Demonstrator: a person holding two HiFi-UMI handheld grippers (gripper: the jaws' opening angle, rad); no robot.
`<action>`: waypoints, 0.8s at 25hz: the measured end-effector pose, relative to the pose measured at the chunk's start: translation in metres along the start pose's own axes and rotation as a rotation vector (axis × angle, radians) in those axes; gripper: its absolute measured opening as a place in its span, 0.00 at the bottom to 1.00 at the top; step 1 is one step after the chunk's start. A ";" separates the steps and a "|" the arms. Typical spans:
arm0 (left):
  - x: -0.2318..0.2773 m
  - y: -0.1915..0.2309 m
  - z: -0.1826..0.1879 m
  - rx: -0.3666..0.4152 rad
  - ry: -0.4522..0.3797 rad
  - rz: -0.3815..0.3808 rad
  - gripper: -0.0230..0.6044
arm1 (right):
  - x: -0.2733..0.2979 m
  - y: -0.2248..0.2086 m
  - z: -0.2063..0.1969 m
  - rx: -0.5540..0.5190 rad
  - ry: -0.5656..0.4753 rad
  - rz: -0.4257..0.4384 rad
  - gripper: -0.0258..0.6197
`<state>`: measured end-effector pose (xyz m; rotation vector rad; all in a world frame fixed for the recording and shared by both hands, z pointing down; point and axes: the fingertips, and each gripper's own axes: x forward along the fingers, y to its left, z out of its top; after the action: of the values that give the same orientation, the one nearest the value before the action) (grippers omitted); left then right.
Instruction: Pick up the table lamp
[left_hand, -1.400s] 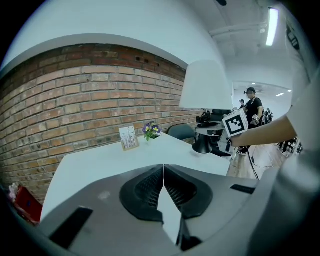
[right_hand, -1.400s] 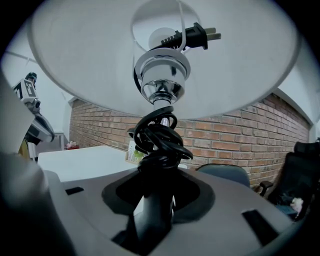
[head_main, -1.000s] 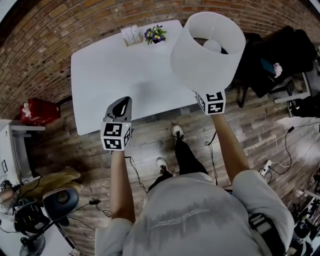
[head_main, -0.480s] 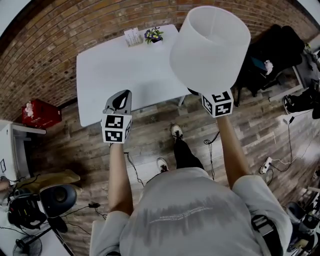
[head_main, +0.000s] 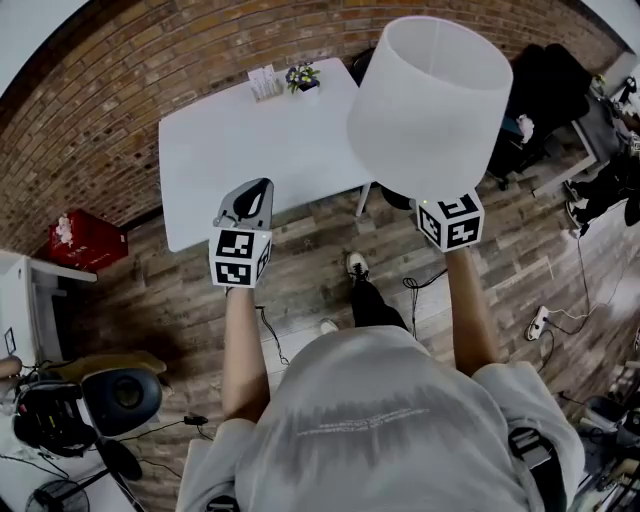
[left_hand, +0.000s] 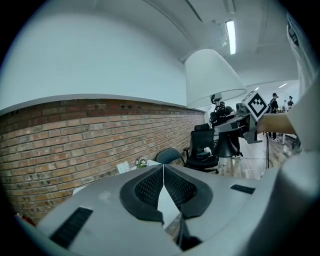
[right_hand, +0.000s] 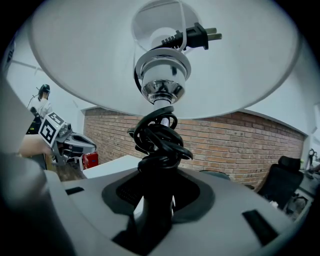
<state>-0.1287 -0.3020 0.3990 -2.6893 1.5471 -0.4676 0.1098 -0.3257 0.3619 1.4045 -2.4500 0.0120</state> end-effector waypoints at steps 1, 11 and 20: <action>-0.002 -0.003 0.004 0.007 -0.008 -0.006 0.06 | -0.006 0.001 0.002 -0.002 -0.004 -0.003 0.27; -0.024 -0.027 0.030 0.031 -0.068 -0.027 0.06 | -0.063 0.005 0.006 0.000 -0.008 -0.032 0.27; -0.033 -0.028 0.035 0.037 -0.077 -0.013 0.06 | -0.072 0.012 0.000 -0.017 -0.004 -0.041 0.27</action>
<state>-0.1120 -0.2645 0.3613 -2.6576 1.4869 -0.3842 0.1332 -0.2583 0.3441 1.4486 -2.4176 -0.0209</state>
